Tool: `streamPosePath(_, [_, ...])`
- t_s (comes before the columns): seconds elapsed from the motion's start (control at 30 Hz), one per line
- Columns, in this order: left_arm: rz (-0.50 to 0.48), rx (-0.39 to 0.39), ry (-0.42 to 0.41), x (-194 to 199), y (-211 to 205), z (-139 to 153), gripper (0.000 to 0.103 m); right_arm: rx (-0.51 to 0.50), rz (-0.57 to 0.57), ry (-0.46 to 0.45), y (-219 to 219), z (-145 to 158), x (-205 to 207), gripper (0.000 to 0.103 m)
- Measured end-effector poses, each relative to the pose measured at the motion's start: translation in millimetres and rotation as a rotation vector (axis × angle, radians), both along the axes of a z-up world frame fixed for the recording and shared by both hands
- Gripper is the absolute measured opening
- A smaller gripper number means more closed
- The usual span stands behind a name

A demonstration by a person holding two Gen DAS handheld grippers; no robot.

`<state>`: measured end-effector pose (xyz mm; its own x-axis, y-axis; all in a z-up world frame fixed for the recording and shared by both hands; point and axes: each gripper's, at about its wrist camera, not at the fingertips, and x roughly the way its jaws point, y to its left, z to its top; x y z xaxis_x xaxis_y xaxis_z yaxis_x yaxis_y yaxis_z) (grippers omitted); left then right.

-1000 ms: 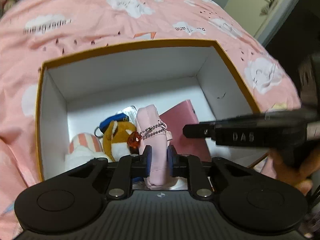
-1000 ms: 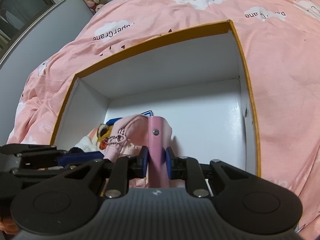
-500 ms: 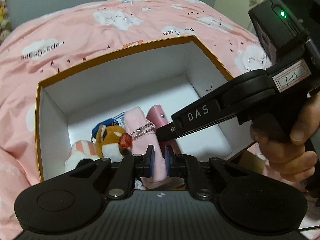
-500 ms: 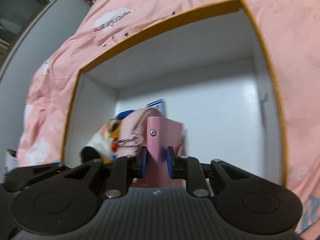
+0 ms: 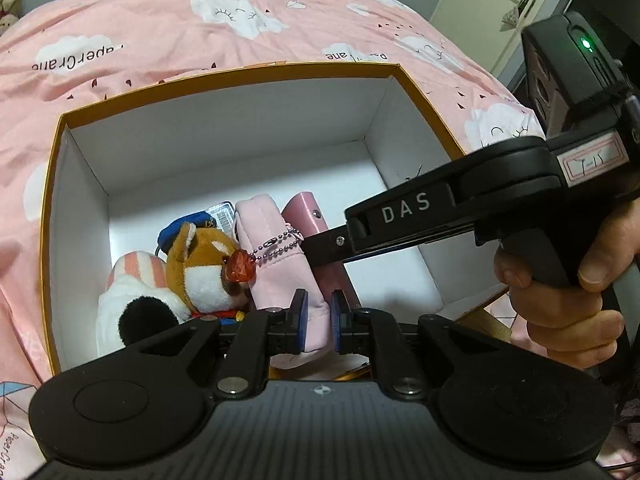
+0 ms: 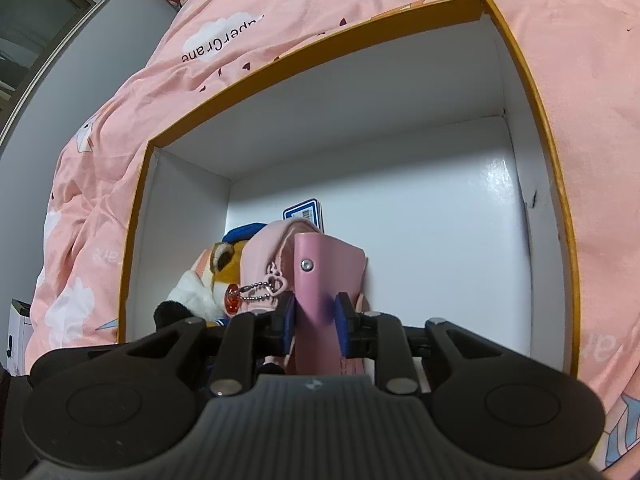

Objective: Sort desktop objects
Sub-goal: 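Lower the bag and rod into the box and open both grippers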

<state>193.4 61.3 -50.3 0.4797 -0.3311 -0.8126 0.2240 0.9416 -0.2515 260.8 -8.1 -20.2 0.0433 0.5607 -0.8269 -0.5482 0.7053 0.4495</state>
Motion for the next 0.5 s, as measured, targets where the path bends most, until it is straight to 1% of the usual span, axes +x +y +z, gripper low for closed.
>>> streamPosePath(0.07, [0.002,0.002,-0.001,-0.8,0.4,1.1,0.014,0.007,-0.005,0.007,-1.2,-0.8,0.2,0.027])
streamPosePath(0.2, [0.009,-0.004,-0.005,-2.0,2.0,0.3,0.014,0.004,-0.006,0.031,-3.6,-5.2,-3.3,0.029])
streamPosePath(0.4, [0.012,-0.007,-0.017,-7.1,5.7,4.0,0.014,0.001,0.009,0.043,-1.7,-4.5,-8.7,0.028])
streamPosePath(0.5, [0.006,-0.012,-0.017,-7.5,4.5,2.5,0.014,-0.028,0.012,0.041,1.3,-3.4,-9.9,0.029])
